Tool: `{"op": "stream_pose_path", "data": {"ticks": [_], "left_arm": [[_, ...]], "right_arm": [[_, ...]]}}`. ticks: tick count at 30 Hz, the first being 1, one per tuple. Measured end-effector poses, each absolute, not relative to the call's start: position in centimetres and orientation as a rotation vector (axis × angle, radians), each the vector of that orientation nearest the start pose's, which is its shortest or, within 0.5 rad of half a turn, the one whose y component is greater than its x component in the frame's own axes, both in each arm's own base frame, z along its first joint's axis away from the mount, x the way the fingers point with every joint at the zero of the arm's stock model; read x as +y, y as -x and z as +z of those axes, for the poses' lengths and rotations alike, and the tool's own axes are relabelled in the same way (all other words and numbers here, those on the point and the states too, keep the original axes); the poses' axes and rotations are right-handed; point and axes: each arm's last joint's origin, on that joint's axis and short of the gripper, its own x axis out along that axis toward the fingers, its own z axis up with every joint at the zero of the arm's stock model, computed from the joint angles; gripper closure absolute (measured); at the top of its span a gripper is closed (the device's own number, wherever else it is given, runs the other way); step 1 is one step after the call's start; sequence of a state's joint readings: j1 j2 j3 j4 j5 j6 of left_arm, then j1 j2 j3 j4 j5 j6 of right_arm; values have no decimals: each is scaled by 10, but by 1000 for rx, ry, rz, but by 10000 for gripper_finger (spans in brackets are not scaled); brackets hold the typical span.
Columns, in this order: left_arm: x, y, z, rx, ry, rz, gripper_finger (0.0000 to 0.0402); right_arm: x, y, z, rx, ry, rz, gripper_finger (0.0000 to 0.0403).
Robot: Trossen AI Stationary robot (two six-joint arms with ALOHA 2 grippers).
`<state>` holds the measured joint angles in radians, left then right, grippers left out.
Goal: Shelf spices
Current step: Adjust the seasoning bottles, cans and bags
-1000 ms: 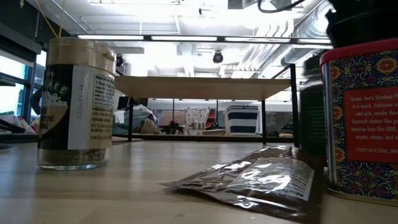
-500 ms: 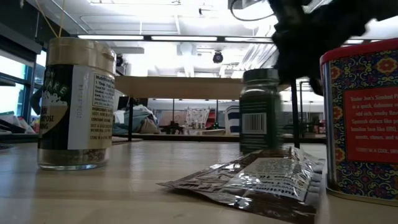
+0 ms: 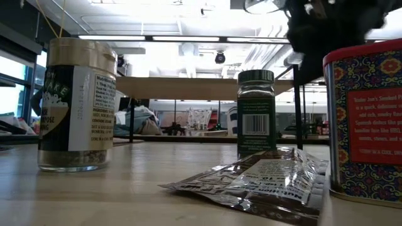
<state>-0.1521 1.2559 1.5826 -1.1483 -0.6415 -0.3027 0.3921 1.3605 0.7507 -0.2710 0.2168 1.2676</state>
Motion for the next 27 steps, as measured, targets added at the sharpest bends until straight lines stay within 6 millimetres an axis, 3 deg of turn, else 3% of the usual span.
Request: {"op": "stream_pose_path", "data": {"ticks": [4, 9, 20, 27], "left_arm": [[-20, -207, 420, 715, -44, 608, 401], [-25, -200, 416, 733, -30, 671, 401], [-46, -185, 412, 686, 44, 734, 401], [-60, -172, 410, 640, 89, 766, 401]], "right_arm": [[107, -245, 182, 835, -957, -421, 403], [118, -263, 162, 801, -992, -384, 403], [112, -298, 132, 663, -997, -356, 403], [117, -355, 144, 622, -896, -222, 403]]}}
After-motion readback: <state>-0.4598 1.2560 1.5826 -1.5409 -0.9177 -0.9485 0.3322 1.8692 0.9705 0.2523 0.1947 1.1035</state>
